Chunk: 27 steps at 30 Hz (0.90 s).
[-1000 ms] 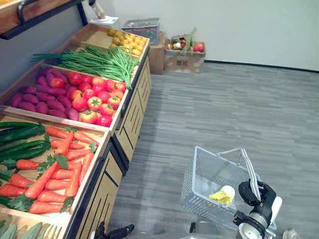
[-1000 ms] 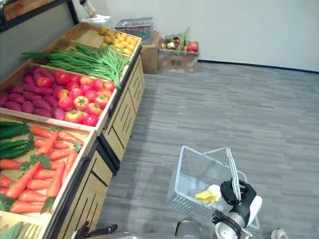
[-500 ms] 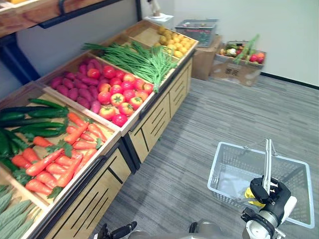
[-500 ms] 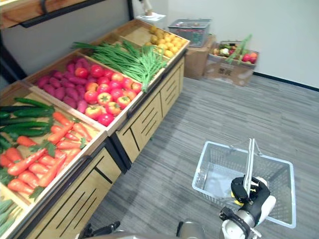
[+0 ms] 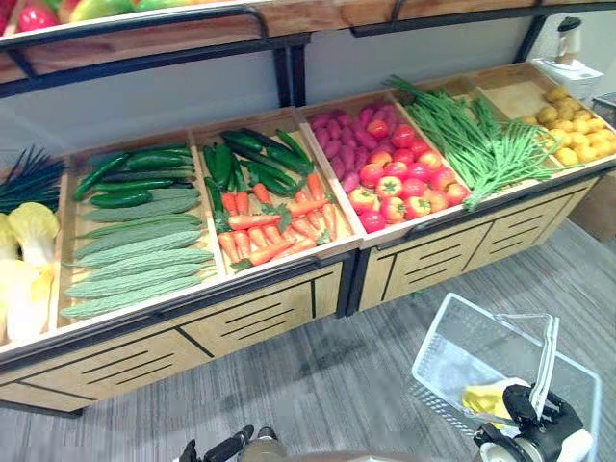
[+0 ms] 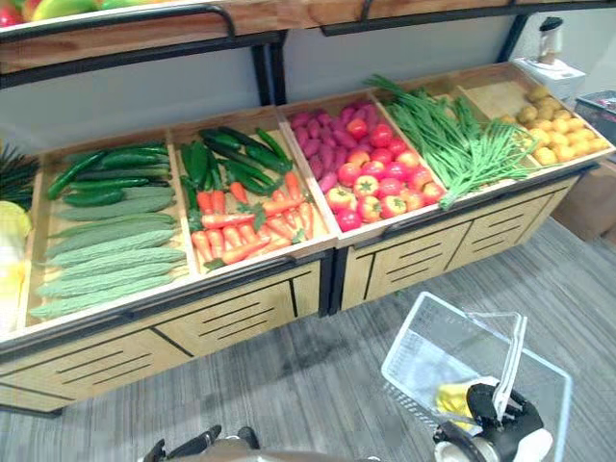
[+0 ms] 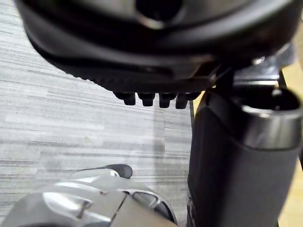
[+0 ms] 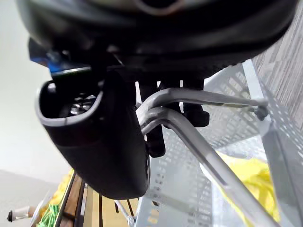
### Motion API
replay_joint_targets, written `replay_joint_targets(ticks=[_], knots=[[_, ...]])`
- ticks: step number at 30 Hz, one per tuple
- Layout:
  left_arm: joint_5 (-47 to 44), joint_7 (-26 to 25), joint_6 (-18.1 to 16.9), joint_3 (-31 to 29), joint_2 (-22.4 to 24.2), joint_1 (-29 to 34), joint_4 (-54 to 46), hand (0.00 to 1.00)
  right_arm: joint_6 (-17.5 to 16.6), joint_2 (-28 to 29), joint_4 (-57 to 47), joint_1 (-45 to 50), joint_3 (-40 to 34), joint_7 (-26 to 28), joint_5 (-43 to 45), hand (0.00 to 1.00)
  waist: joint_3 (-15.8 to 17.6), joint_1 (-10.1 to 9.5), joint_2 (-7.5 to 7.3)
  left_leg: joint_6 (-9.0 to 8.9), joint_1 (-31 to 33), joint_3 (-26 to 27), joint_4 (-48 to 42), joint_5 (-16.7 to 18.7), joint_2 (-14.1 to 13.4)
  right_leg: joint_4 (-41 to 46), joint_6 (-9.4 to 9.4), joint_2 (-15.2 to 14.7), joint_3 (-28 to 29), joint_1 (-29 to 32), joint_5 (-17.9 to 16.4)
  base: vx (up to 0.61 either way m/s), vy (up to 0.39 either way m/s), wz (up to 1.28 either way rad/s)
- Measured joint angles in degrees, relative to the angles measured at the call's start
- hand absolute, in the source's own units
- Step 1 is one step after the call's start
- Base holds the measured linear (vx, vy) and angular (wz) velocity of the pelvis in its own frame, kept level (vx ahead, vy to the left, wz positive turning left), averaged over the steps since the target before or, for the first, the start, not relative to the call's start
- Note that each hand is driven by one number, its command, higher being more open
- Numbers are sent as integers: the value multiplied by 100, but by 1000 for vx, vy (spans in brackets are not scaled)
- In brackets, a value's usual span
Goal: Pick vegetable in the basket
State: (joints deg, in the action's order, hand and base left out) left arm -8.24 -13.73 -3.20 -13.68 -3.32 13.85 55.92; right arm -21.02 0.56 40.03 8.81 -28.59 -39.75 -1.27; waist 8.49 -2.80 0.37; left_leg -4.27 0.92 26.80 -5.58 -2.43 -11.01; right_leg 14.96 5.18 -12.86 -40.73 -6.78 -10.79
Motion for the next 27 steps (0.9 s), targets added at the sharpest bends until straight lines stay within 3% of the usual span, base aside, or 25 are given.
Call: replay_joint_targets(ticks=[5,9,13,16,17,18,19,20,21,22,23,26,27], knots=[[5,1,-153,28,-7,94,163,100,1,-20,290,-129,0,157,-50,0,-7,-1,44,38,-68,46,30,34,144,-219,52,2,178,-4,176,29,93,-15],[6,48,-258,223,-52,92,170,100,2,-68,505,-92,2,170,-88,0,-7,11,45,56,-64,-242,34,144,258,-213,85,-74,313,24,217,45,57,-10],[-2,77,-324,435,-93,82,177,100,2,-115,687,-36,-150,157,-85,0,-5,39,41,127,17,-443,38,355,511,6,107,-337,481,116,223,24,106,16],[-4,136,-320,575,-145,83,181,100,6,-140,706,-5,-189,96,-83,0,4,69,35,191,-3,-644,114,435,709,767,103,-693,871,389,225,33,177,34],[-5,158,-314,626,-188,87,181,100,33,-154,705,-5,-189,96,-84,0,25,130,0,227,-63,-741,176,437,808,1480,-45,-919,1159,667,304,35,138,38],[-6,166,-299,634,-202,97,182,100,64,-179,706,10,-190,96,-82,0,33,171,-13,258,-118,-828,228,446,854,2036,-346,-1025,1470,922,494,77,195,51],[-12,161,-285,634,-214,126,180,100,67,-238,694,58,-185,96,-73,0,49,237,-34,300,-255,-977,325,456,867,2647,-429,-1038,1979,1227,977,78,132,47],[-26,158,-267,634,-232,130,177,100,72,-265,717,81,-186,101,-60,0,70,287,-39,352,-323,-1078,351,458,852,2864,-324,-990,2202,1313,1112,105,76,69],[-95,154,-238,632,-276,114,176,100,70,-262,722,129,-239,99,-2,0,119,339,-26,416,-385,-1280,330,513,802,2953,-98,-823,2500,1368,724,92,-40,73],[-153,156,-234,600,-321,61,172,100,69,-263,732,122,-390,99,80,0,172,339,-72,426,-398,-1398,298,535,720,2765,-44,-605,2629,1462,302,89,-66,68],[-200,155,-234,559,-316,27,168,100,67,-268,736,120,-449,98,144,0,210,326,-74,428,-396,-1467,267,550,667,2602,-23,-484,2658,1499,177,98,-90,55],[-258,159,-236,299,-174,-25,169,100,-50,-256,757,212,-659,99,353,0,263,291,6,201,-295,-1786,-149,802,234,1409,21,-55,2890,1573,126,145,-140,51],[-254,167,-246,181,-148,-49,166,100,-91,-214,758,241,-723,100,436,0,229,292,10,53,-171,-1965,-411,962,63,916,73,76,3186,1573,275,205,-242,55]])
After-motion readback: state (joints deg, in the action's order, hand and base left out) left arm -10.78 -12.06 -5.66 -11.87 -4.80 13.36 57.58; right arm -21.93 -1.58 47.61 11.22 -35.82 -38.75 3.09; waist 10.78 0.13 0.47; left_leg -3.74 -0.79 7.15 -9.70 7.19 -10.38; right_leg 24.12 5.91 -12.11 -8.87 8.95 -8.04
